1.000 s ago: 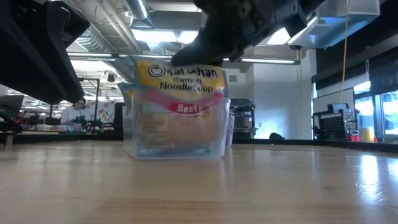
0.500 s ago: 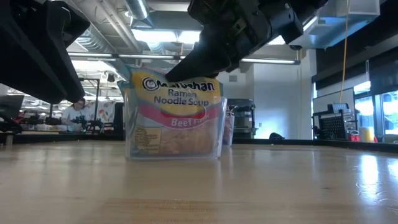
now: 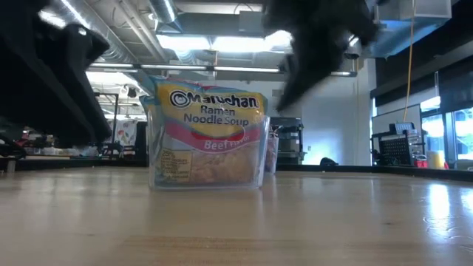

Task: Sort Maruchan noodles
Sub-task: Adjust the bottom transparent bin, then return to Home Position

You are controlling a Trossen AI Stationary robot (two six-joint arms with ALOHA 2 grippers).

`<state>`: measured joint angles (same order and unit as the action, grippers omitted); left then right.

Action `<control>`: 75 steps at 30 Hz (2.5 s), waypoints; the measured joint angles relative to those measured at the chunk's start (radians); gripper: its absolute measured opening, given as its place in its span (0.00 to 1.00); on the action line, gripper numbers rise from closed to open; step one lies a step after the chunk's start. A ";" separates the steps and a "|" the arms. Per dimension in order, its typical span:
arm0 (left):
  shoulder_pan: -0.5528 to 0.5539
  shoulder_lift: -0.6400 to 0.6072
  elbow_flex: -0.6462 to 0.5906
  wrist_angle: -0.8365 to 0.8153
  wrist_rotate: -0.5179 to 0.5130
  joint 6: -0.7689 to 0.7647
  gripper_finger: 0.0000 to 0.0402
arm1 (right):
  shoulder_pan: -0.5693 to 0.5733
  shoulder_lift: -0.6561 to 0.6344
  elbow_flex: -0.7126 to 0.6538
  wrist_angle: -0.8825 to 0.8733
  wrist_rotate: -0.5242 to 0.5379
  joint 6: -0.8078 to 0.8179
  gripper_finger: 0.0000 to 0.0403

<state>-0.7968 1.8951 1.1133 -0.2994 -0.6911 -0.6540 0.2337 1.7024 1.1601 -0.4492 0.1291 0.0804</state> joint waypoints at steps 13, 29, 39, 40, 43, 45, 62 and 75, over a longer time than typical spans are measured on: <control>0.031 0.011 -0.010 -0.620 -0.096 -0.610 0.22 | 0.002 0.029 -0.307 0.482 0.080 0.045 0.05; 0.249 0.013 -0.147 -0.579 -0.162 -0.546 0.22 | 0.002 0.064 -0.315 0.643 0.003 0.043 0.05; 0.242 0.013 -0.147 -0.637 -0.174 -0.541 0.22 | 0.003 0.164 -0.315 0.815 -0.044 0.045 0.05; 0.242 0.013 -0.147 -0.651 -0.169 -0.546 0.22 | 0.003 0.172 -0.315 0.832 -0.044 0.045 0.05; 0.241 0.013 -0.147 -0.697 -0.129 -0.570 0.22 | 0.002 0.192 -0.315 0.891 -0.044 0.043 0.05; 0.237 0.013 -0.148 -0.713 -0.093 -0.574 0.22 | 0.002 0.199 -0.315 0.921 -0.044 0.032 0.05; 0.087 -0.309 -0.158 -0.689 -0.065 -0.384 0.16 | 0.003 -0.197 -0.323 0.492 -0.070 0.018 0.05; 0.310 -0.916 -0.574 0.087 0.079 0.243 0.01 | 0.001 -0.550 -0.536 0.505 -0.069 -0.028 0.05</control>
<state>-0.4872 0.9794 0.5392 -0.2119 -0.6118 -0.4112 0.2348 1.1523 0.6240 0.0554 0.0599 0.0526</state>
